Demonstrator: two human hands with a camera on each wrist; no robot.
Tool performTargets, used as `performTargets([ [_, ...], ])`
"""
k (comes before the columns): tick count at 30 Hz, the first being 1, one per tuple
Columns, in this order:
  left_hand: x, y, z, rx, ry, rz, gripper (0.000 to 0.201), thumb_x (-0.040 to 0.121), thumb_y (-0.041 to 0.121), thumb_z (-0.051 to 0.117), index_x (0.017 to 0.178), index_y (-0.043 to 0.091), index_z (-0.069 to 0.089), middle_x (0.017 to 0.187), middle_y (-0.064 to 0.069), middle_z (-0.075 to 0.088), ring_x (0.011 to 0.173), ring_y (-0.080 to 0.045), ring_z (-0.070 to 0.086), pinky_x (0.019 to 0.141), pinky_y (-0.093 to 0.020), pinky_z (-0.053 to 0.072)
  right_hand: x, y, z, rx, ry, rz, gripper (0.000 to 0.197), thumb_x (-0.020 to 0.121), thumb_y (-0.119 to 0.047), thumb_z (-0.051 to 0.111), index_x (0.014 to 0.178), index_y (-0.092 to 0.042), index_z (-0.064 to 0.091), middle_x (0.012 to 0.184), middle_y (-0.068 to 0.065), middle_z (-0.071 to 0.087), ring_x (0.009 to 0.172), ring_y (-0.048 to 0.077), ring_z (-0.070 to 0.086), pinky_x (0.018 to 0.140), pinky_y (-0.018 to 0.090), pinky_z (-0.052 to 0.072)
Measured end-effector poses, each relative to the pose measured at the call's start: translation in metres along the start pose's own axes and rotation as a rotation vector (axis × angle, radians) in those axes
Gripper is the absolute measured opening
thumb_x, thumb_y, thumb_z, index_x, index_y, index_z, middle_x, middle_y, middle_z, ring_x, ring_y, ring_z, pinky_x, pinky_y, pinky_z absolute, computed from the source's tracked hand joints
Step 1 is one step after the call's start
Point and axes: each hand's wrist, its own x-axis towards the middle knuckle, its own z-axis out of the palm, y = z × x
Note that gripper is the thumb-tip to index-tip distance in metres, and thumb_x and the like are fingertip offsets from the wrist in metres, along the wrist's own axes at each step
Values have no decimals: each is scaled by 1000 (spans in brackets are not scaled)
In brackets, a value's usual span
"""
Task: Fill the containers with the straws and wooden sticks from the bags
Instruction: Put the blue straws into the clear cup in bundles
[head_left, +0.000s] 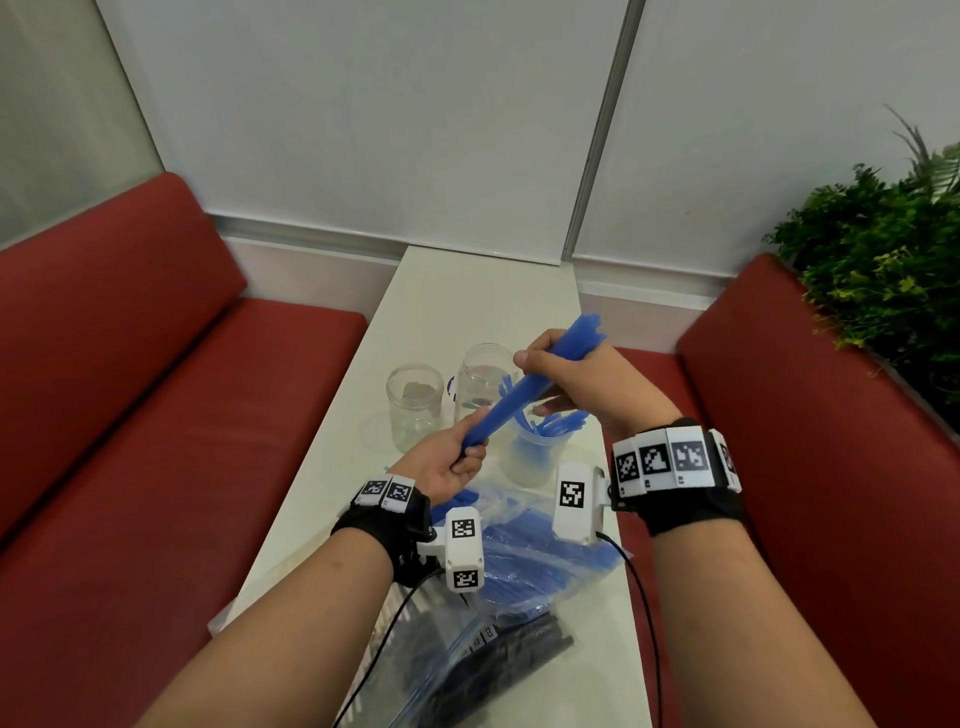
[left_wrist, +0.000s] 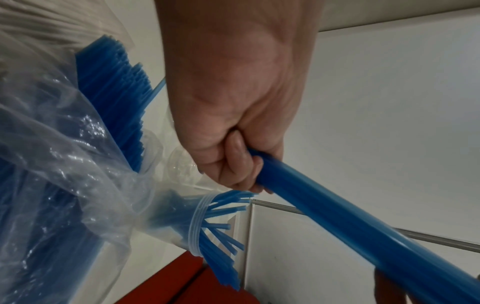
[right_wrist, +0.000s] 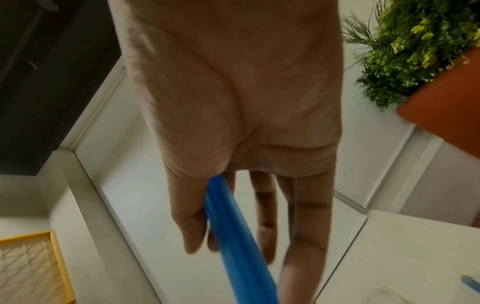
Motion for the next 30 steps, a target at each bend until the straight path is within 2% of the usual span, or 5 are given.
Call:
performTargets([
  [6,14,4,-15,148,184,85,30,101,31,50,102,3,63,78,-7,60,60,-14,52,50,-21,40,15,0,-20,142,162,-60,11,91,-13,73,88,-3,68,84,17,70,83,27,74,74,30,63],
  [11,21,6,-44,912,409,295,16,93,10,57,93,2,71,89,-10,67,75,-19,59,69,-32,52,47,16,-40,-56,587,-154,16,91,-19,67,75,-19,65,62,-9,68,63,1,68,57,13,51],
  [16,24,-16,-58,1489,170,321,27,88,-1,52,97,7,77,103,-5,73,99,-19,65,83,-18,46,67,85,-17,-159,566,111,13,89,-23,70,77,-19,68,84,9,72,84,28,72,83,45,59],
  [20,31,-33,-61,1773,-68,289,28,85,3,56,109,10,70,113,-8,67,105,-26,60,81,-21,37,73,119,2,-251,440,149,13,87,-23,75,87,-12,70,88,6,72,83,21,69,65,21,49],
  [30,43,-44,-71,2315,32,175,41,95,26,51,135,27,46,134,-4,46,120,-31,45,101,-51,31,62,125,12,-493,553,-136,36,87,-32,77,117,-21,62,113,-4,66,108,18,58,100,39,37],
])
